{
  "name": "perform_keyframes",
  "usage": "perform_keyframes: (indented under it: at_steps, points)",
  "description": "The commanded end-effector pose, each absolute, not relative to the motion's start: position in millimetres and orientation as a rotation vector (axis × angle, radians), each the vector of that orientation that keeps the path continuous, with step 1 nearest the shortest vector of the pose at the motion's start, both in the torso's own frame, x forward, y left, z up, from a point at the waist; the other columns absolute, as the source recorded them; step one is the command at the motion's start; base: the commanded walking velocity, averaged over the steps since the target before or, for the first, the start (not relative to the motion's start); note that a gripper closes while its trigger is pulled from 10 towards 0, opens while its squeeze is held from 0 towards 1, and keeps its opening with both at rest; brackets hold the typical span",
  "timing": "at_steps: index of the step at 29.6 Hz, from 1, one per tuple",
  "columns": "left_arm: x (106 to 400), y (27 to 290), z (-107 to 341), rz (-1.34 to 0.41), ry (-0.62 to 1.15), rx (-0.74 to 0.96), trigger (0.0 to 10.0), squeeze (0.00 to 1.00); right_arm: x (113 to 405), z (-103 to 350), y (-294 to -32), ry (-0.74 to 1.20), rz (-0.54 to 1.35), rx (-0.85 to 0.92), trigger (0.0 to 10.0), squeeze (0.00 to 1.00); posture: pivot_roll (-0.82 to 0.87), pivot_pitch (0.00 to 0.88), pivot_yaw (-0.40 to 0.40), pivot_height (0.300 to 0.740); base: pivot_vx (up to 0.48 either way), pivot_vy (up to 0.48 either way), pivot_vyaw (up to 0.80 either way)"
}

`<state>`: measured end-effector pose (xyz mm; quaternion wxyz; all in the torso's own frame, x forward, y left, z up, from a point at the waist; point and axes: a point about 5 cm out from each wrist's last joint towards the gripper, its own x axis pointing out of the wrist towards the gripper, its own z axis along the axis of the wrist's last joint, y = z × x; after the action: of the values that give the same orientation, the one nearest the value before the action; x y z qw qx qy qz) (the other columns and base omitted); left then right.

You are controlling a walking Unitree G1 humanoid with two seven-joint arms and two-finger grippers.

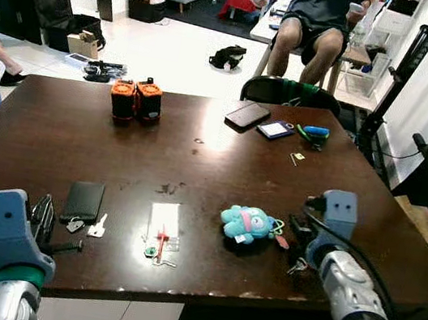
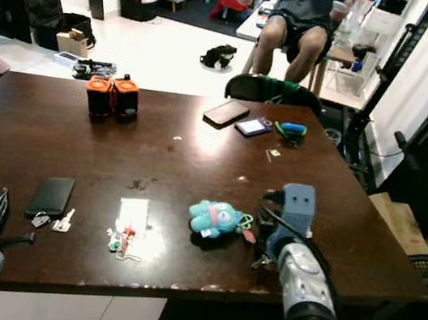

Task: Hang keys on a hook

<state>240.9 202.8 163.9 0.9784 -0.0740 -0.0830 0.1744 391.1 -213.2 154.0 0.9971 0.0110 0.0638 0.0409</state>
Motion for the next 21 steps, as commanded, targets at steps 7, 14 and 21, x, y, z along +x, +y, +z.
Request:
perform_keyframes:
  at_steps: [7, 14, 21]
  points:
    - [233.6, 204.6, 163.6, 0.354, -0.148, -0.147, 10.0, 0.00, 399.3, 160.6, -193.7, 0.138, 0.112, 0.080, 0.0, 0.00, 0.00, 0.120, 0.096, 0.740, 0.000, 0.000, 0.00]
    - [232.5, 204.7, 165.1, 0.355, -0.146, -0.144, 10.0, 0.00, 400.3, 156.8, -167.4, 0.170, 0.249, 0.026, 0.0, 0.00, 0.00, 0.117, 0.095, 0.740, 0.000, 0.000, 0.00]
    - [232.4, 202.9, 164.8, 0.345, -0.140, -0.144, 10.0, 0.00, 396.9, 148.6, -159.3, 0.206, 0.333, -0.047, 0.0, 0.00, 0.00, 0.113, 0.099, 0.740, 0.000, 0.000, 0.00]
